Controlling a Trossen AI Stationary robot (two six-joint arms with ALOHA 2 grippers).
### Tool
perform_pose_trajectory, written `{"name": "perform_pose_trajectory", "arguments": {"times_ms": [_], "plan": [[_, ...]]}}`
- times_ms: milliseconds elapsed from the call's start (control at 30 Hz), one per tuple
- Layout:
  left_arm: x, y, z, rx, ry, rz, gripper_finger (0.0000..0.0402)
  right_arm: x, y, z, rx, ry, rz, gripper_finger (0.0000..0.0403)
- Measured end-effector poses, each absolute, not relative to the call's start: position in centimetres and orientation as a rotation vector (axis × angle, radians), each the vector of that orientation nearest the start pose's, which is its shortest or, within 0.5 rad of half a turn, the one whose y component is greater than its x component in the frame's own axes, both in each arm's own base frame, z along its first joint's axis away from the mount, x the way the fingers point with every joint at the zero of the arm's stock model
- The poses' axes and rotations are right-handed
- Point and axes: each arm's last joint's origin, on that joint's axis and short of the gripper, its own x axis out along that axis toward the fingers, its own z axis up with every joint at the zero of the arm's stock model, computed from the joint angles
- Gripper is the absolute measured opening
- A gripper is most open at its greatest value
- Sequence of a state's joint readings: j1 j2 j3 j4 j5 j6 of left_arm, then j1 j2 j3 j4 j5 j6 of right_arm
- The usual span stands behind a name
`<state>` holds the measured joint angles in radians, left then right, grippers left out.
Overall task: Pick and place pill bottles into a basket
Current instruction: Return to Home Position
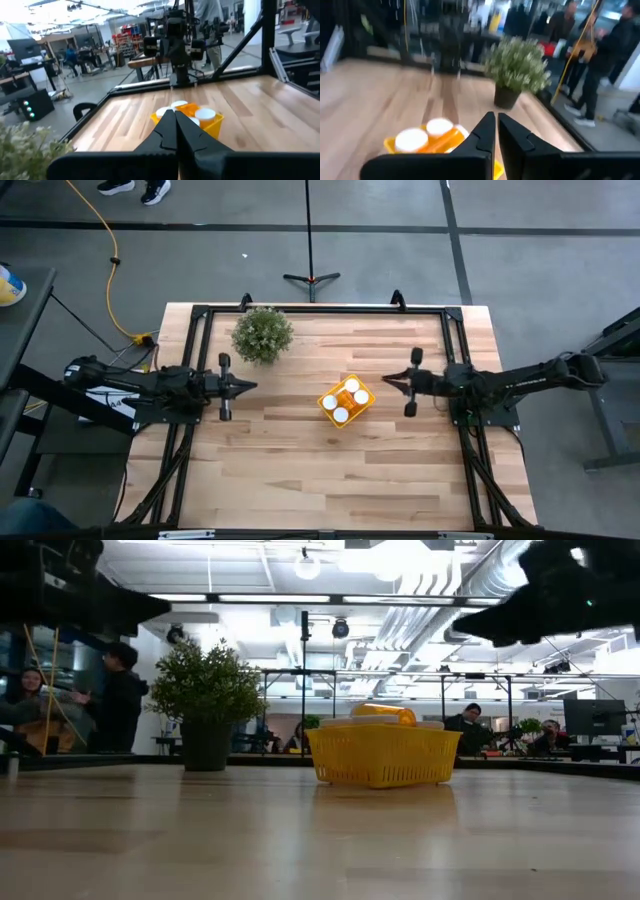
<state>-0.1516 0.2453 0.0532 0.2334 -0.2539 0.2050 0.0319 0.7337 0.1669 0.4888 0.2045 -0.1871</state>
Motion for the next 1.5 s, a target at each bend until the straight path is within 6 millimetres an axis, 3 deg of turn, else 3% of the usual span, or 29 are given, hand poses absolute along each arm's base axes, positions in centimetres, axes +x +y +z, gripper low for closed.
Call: {"name": "perform_pose_trajectory", "arguments": {"times_ms": [167,433,700,1067,1300,1500], "plan": [[10.5,-0.9,18.1,0.178,-0.011,0.105,0.0024,13.4,-1.3,17.5,-0.125,-0.078,-0.157,0.0014],[10.2,-0.8,18.2,0.149,-0.026,0.098,0.0024,12.0,-2.7,18.7,-0.116,-0.073,-0.121,0.0001],[10.2,-0.8,16.9,0.03,0.04,0.11,0.0024,10.6,-2.5,16.8,-0.003,0.003,-0.212,0.0001],[10.2,-0.9,16.5,0.024,0.026,0.076,0.0024,9.9,-2.1,16.4,0.004,0.033,-0.217,0.0001],[10.2,-0.9,16.5,0.025,0.034,0.067,0.0076,10.0,-2.0,16.3,0.037,0.038,-0.191,0.0009],[10.2,-0.9,16.5,0.025,0.035,0.067,0.0094,10.0,-2.0,16.3,0.04,0.038,-0.197,0.0004]]}}
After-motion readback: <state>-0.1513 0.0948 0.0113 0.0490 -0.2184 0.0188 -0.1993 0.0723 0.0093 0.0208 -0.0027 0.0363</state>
